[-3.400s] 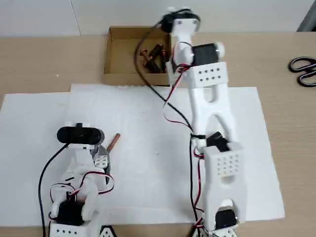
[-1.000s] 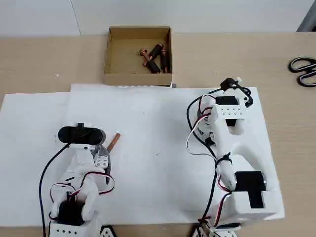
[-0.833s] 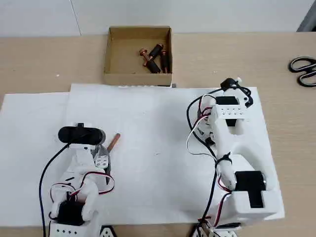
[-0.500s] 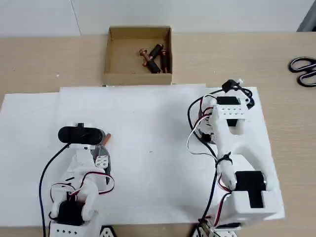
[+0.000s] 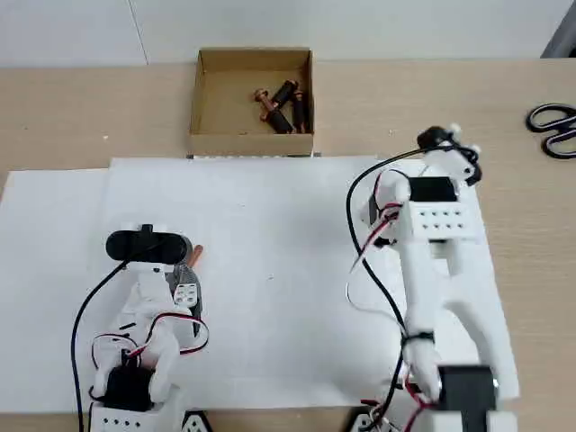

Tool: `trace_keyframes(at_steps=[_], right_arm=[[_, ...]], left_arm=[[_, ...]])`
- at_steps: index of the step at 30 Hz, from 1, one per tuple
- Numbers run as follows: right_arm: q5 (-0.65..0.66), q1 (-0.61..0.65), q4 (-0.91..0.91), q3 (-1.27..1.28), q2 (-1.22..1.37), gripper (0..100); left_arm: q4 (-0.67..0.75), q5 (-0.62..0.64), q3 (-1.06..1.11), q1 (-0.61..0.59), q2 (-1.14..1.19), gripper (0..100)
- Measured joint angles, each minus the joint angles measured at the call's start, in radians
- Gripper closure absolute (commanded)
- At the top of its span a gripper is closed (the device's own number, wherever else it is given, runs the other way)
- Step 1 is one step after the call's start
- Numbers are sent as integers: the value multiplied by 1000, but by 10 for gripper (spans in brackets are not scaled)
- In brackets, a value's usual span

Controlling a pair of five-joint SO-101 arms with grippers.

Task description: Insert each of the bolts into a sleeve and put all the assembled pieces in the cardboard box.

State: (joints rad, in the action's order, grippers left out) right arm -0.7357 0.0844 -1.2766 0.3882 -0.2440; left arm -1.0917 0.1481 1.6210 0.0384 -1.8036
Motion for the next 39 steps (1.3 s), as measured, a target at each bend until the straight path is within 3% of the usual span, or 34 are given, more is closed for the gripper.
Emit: trace_keyframes(at_steps=[9,22,30,39], right_arm=[[2,0,-11,0,-184,996],[261,2,-77,155,-196,996],[273,2,48,315,-196,996],[275,2,84,353,-196,996]], left_arm=[[0,0,0,0,0,994],[0,91,-95,-5,0,993],[-149,121,-482,-51,183,993],[-462,166,-1289,-12,865,993]])
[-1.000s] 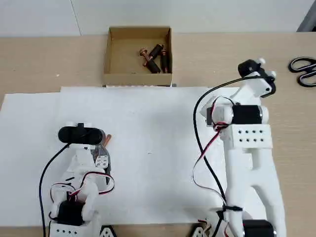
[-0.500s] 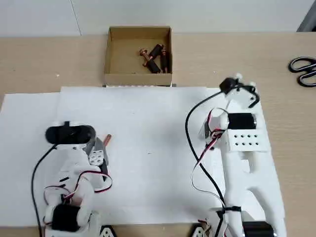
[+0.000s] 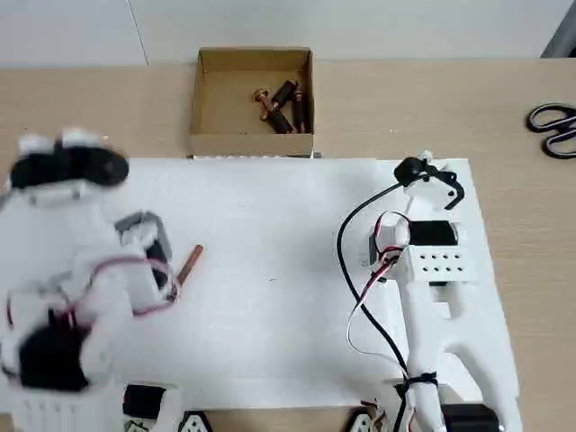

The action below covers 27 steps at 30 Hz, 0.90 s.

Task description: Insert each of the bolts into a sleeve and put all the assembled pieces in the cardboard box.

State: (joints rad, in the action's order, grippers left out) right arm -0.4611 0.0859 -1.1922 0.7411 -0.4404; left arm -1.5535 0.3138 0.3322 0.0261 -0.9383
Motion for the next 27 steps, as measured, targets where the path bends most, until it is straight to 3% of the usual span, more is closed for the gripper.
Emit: trace_keyframes(at_steps=[5,14,20,27], right_arm=[[2,-43,0,26,-3,996],[95,-187,-23,28,-6,996],[121,-215,-23,28,-6,996],[121,-213,-23,28,-6,996]], left_arm=[[-169,3,-347,46,347,993],[-181,-14,-316,94,522,993],[-181,-327,-195,-23,684,993],[-176,-468,-146,-115,865,990]])
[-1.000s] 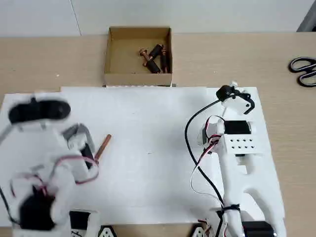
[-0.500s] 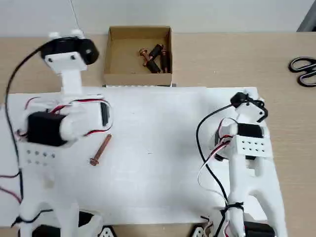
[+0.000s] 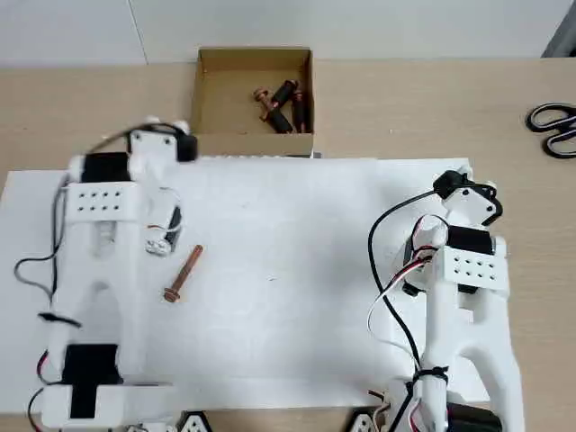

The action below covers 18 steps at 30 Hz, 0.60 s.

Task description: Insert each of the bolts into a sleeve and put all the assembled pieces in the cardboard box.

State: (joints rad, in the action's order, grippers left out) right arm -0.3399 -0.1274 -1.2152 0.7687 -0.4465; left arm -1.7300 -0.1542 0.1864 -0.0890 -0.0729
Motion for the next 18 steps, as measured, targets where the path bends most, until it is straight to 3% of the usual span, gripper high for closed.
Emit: trace_keyframes(at_steps=[7,18], right_arm=[[0,0,0,0,0,996],[0,0,0,0,0,996]], left_arm=[[3,-103,160,69,8,922],[52,-193,170,26,18,887]])
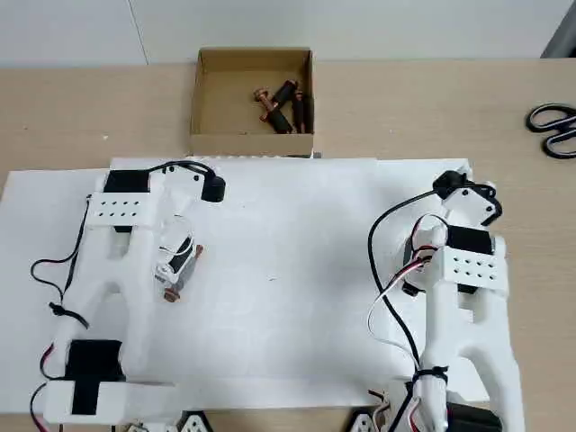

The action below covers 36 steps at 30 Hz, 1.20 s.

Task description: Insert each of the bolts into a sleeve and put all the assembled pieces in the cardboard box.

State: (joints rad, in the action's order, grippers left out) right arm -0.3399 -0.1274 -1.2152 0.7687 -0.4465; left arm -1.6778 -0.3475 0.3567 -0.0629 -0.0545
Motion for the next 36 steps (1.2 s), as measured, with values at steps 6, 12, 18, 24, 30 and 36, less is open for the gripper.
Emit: trace_keyframes(at_steps=[6,12,18,24,30,36], right_arm=[[0,0,0,0,0,996],[0,0,0,0,0,996],[0,0,0,0,0,996],[0,0,0,0,0,996],[0,0,0,0,0,996],[0,0,0,0,0,996]], left_arm=[[29,-3,0,0,0,874],[57,-3,0,0,2,874],[78,-3,0,0,98,878],[129,-3,5,-11,135,878],[163,-3,6,-12,157,878],[180,-3,2,-12,241,932]])
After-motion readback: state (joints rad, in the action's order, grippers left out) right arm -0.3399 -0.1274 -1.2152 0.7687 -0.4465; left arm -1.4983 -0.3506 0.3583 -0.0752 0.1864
